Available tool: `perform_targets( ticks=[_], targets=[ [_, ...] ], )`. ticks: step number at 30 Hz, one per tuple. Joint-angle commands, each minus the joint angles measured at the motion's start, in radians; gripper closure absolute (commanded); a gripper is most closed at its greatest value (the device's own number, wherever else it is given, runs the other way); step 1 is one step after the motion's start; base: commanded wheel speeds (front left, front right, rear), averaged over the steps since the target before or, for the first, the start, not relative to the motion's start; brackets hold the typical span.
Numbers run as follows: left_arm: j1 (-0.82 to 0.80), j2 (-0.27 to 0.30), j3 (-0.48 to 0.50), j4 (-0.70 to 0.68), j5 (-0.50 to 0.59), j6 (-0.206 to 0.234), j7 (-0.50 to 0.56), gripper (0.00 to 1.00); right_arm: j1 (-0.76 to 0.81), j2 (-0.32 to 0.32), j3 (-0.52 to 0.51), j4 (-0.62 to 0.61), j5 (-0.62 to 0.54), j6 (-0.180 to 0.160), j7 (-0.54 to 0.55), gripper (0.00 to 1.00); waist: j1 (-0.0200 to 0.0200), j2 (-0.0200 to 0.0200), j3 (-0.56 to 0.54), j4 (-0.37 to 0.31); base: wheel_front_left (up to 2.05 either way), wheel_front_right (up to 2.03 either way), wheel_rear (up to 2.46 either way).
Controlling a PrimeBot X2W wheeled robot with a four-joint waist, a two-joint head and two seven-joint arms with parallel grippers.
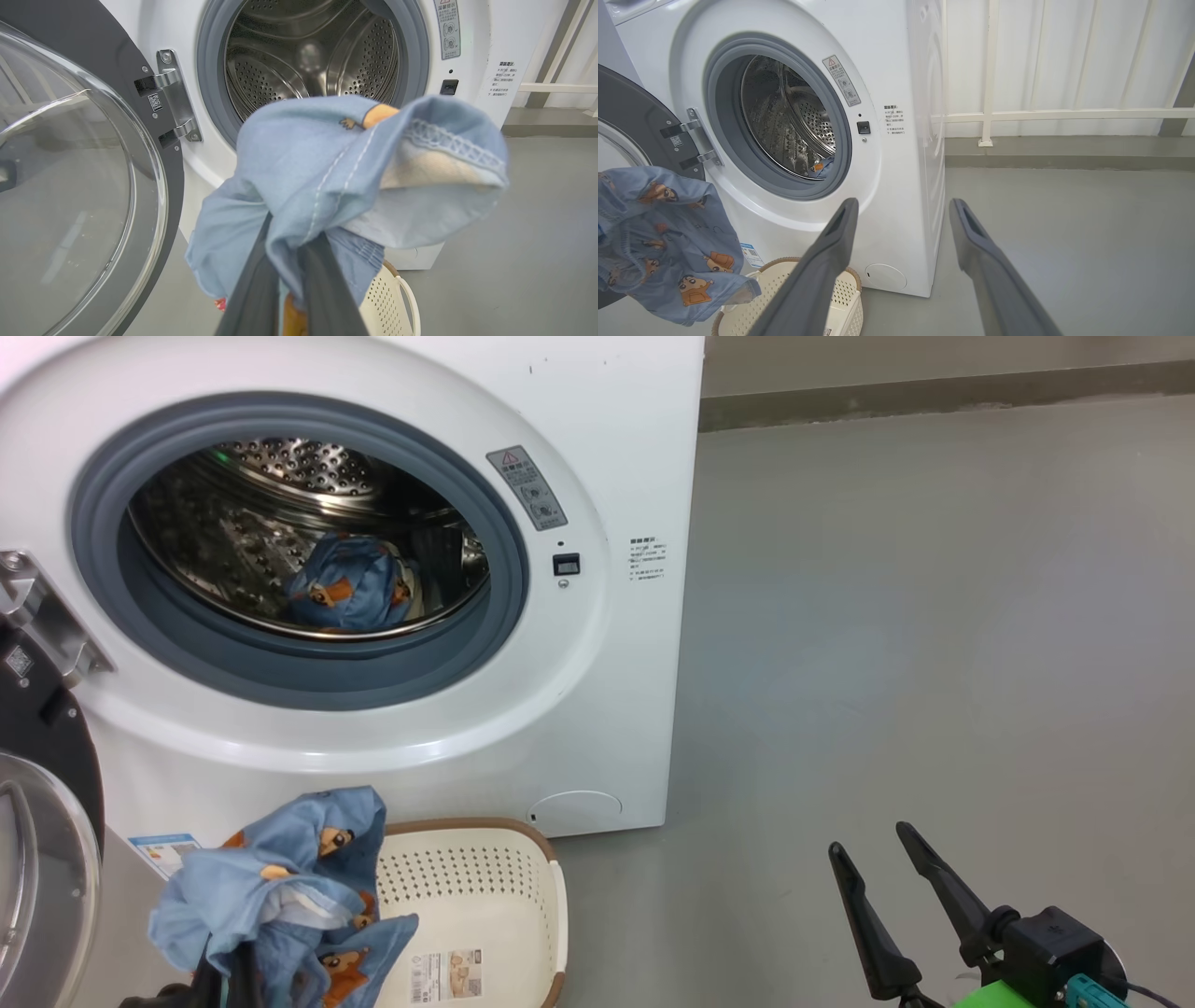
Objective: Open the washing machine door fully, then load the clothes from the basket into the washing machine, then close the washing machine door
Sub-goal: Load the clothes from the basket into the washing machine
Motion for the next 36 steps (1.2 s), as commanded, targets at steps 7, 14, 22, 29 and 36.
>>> perform_targets(
  ticks=[7,14,22,29,36],
  targets=[
    [-0.019,0.023,0.035,-0.030,0.004,0.010,0.002,1.00,-0.013,0.000,0.017,-0.030,-0.013,0.002,0.004,0.00,0.0000,0.0000,-0.004,0.006,0.00,0.00,0.00],
    [-0.020,0.022,0.029,-0.027,0.002,0.013,0.001,1.00,-0.015,0.000,0.019,-0.030,-0.013,0.002,0.006,0.00,0.0000,0.0000,-0.001,0.011,0.00,0.00,0.00],
    [-0.032,0.016,0.031,-0.012,-0.010,0.014,-0.006,1.00,-0.019,-0.001,0.024,-0.033,-0.013,0.002,0.008,0.00,0.0000,0.0000,0.006,0.012,0.00,0.00,0.00],
    [-0.077,0.016,0.044,0.035,-0.035,-0.003,-0.024,1.00,-0.035,-0.005,0.035,-0.038,-0.010,0.002,0.005,0.00,0.0000,0.0000,0.038,0.007,0.00,0.00,0.00],
    [-0.190,0.006,0.047,0.108,-0.054,-0.026,-0.036,1.00,-0.068,-0.015,0.046,-0.049,-0.004,0.002,-0.007,0.00,0.0000,0.0000,0.118,0.004,0.00,0.00,0.00]
  ],
)
